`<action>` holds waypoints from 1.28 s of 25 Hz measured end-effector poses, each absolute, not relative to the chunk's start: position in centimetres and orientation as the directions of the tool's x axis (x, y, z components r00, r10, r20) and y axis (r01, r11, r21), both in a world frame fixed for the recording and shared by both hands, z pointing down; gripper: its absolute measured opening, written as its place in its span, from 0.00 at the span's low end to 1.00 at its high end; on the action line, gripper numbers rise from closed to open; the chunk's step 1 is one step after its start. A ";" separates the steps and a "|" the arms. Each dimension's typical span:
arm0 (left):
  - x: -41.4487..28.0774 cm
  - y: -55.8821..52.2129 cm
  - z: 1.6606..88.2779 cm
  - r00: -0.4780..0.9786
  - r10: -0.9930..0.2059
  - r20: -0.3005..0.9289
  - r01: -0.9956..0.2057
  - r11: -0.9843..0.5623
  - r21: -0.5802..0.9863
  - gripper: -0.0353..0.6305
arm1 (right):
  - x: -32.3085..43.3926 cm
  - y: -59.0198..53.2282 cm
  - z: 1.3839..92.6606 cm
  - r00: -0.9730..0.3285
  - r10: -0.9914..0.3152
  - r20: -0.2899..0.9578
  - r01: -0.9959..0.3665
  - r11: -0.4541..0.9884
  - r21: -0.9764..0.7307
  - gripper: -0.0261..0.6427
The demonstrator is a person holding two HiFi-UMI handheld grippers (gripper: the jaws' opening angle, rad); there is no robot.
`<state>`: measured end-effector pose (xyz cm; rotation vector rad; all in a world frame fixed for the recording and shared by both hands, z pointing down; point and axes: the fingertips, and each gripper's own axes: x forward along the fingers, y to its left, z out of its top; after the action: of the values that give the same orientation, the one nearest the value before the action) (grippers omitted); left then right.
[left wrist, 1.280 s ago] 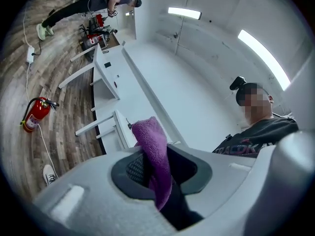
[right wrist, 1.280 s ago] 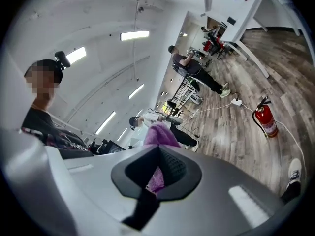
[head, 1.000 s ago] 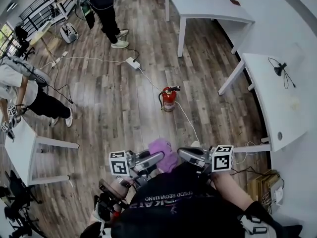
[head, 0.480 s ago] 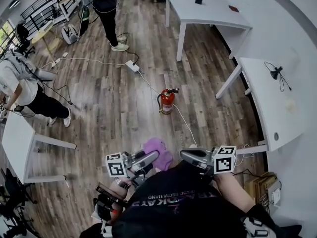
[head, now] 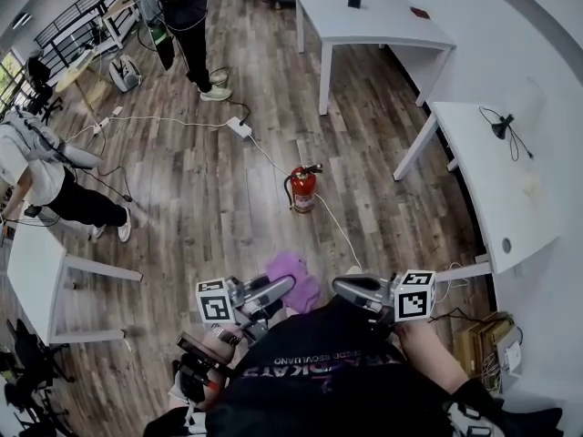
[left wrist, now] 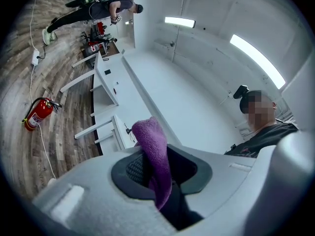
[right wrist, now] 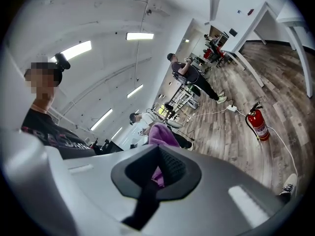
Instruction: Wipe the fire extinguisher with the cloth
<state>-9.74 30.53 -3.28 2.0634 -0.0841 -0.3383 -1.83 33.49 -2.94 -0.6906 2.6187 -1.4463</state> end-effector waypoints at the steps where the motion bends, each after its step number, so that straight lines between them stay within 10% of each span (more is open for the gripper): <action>1: -9.6 30.6 -3.2 0.959 -0.200 -0.202 0.079 -0.494 0.866 0.16 | -1.7 33.6 -2.8 -0.898 -0.414 0.149 -0.346 0.455 -0.821 0.04; 32: -11.0 31.0 -3.6 0.955 -0.204 -0.217 0.091 -0.495 0.864 0.16 | -2.9 34.5 -2.9 -0.904 -0.403 0.145 -0.339 0.466 -0.817 0.04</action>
<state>-11.05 30.99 -3.57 2.0595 -0.0798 -0.3549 -2.91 34.52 -2.93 -0.6669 2.6305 -1.4421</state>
